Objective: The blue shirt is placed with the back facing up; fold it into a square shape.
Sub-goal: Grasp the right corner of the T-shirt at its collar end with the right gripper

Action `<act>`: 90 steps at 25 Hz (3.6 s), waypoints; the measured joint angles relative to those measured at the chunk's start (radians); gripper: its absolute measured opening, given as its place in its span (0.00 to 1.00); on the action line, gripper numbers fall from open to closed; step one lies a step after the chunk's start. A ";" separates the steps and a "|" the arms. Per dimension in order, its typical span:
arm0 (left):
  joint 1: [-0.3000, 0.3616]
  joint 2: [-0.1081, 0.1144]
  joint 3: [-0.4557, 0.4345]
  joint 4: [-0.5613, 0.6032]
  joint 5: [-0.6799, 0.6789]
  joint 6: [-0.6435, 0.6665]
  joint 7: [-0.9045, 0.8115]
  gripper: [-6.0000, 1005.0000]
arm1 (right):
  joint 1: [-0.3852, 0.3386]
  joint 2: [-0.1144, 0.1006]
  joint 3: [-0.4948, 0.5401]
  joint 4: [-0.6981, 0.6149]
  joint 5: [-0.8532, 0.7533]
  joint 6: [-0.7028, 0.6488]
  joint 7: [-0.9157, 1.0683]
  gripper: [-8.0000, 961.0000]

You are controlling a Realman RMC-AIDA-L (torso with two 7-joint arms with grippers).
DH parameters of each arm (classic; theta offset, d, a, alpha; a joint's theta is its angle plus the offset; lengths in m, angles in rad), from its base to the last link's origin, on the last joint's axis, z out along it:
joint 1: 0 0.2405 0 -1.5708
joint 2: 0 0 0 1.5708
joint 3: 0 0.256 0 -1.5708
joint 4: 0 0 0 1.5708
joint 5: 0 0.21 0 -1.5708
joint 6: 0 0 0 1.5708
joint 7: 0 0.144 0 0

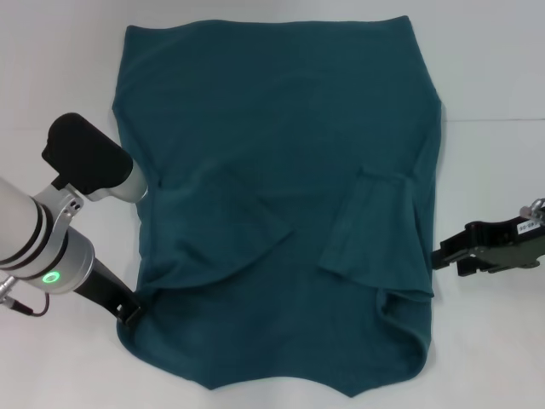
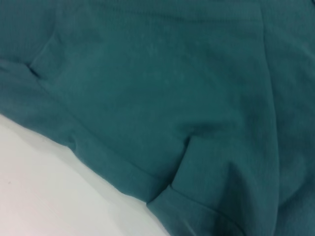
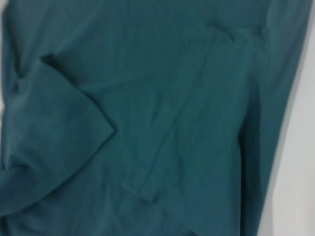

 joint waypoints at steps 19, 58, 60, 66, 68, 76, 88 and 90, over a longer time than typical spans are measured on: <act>0.000 0.000 0.001 -0.019 -0.005 -0.002 0.017 0.05 | 0.004 0.009 0.005 0.156 -0.004 0.118 -0.075 0.49; 0.001 0.000 -0.002 -0.029 -0.005 -0.013 0.028 0.05 | 0.005 0.010 0.010 0.259 0.076 0.208 -0.152 0.45; 0.002 0.000 -0.002 -0.029 -0.005 -0.013 0.028 0.05 | 0.004 0.010 0.010 0.267 0.078 0.214 -0.157 0.45; 0.002 0.000 -0.002 -0.029 -0.005 -0.012 0.028 0.05 | 0.001 0.010 0.011 0.294 0.102 0.238 -0.185 0.45; 0.002 0.000 -0.002 -0.029 -0.005 -0.012 0.028 0.05 | 0.000 0.010 0.012 0.297 0.107 0.246 -0.193 0.45; 0.002 0.000 -0.002 -0.030 -0.005 -0.012 0.028 0.05 | 0.000 0.010 0.012 0.304 0.125 0.267 -0.218 0.32; 0.002 0.002 -0.004 -0.030 -0.005 -0.014 0.034 0.05 | 0.007 0.011 0.000 0.318 0.138 0.266 -0.286 0.12; 0.002 0.002 -0.004 -0.030 -0.005 -0.014 0.035 0.05 | 0.006 0.015 -0.003 0.318 0.138 0.266 -0.303 0.10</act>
